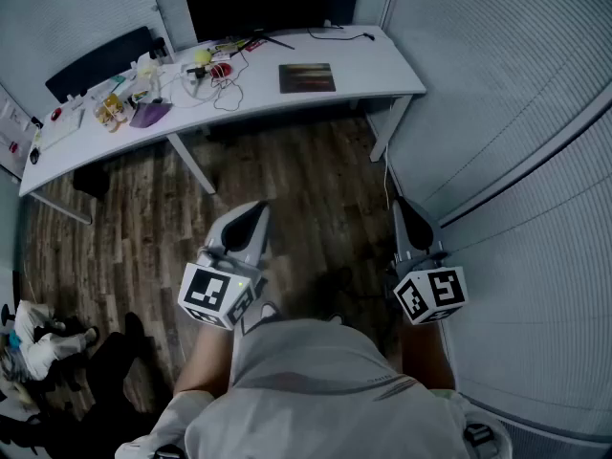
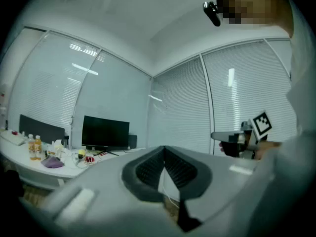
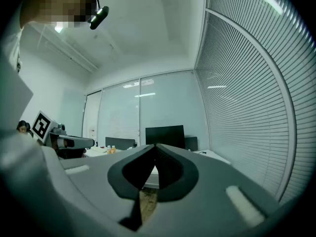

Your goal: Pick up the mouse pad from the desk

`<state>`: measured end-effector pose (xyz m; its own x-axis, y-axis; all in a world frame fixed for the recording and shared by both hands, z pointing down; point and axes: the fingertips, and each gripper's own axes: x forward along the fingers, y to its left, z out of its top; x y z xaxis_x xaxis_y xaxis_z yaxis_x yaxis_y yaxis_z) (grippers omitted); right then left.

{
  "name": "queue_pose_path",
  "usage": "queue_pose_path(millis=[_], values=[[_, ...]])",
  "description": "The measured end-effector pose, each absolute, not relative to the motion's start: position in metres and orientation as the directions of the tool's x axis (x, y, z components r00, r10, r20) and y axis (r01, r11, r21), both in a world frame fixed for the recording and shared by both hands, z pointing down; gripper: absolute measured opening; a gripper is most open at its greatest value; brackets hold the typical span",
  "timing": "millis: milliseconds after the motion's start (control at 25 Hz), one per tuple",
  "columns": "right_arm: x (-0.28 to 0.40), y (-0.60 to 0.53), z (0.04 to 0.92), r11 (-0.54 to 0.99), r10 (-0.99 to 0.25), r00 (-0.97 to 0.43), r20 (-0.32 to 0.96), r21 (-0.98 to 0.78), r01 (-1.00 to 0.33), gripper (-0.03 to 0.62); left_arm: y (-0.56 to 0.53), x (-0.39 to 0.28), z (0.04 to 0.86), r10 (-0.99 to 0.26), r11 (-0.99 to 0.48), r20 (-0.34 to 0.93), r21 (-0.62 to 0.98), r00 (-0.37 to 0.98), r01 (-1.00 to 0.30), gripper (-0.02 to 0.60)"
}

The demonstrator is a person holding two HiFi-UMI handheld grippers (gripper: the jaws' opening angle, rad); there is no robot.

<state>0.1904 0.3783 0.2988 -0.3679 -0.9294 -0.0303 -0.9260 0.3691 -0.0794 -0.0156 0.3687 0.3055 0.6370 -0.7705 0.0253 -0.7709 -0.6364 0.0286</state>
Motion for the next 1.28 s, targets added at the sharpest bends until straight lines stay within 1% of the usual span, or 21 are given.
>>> queue_pose_path(millis=[480,680,800,1000,1280], values=[[0.179,0.381,0.296,0.372,-0.928,-0.371,-0.020,-0.073,-0.925,0.007,0.373,-0.027,0.301,-0.768,-0.639,0.024,0.037,0.639,-0.769,0.002],[0.175,0.385,0.292,0.401,-0.915,-0.392,-0.094,-0.115,-0.909,0.006,0.374,-0.032,0.308,-0.769,-0.637,0.030,0.050,0.639,-0.769,0.002],[0.169,0.383,0.296,0.401,-0.916,-0.392,-0.090,-0.121,-0.908,0.006,0.374,-0.040,0.312,-0.771,-0.633,0.037,0.060,0.636,-0.772,0.002],[0.150,0.373,0.306,0.393,-0.919,-0.390,-0.055,-0.168,-0.904,0.006,0.370,-0.064,0.319,-0.778,-0.622,0.053,0.073,0.626,-0.779,0.002],[0.102,0.355,0.316,0.406,-0.913,-0.407,-0.037,-0.193,-0.893,0.006,0.358,-0.118,0.323,-0.789,-0.605,0.065,0.084,0.610,-0.792,0.002]])
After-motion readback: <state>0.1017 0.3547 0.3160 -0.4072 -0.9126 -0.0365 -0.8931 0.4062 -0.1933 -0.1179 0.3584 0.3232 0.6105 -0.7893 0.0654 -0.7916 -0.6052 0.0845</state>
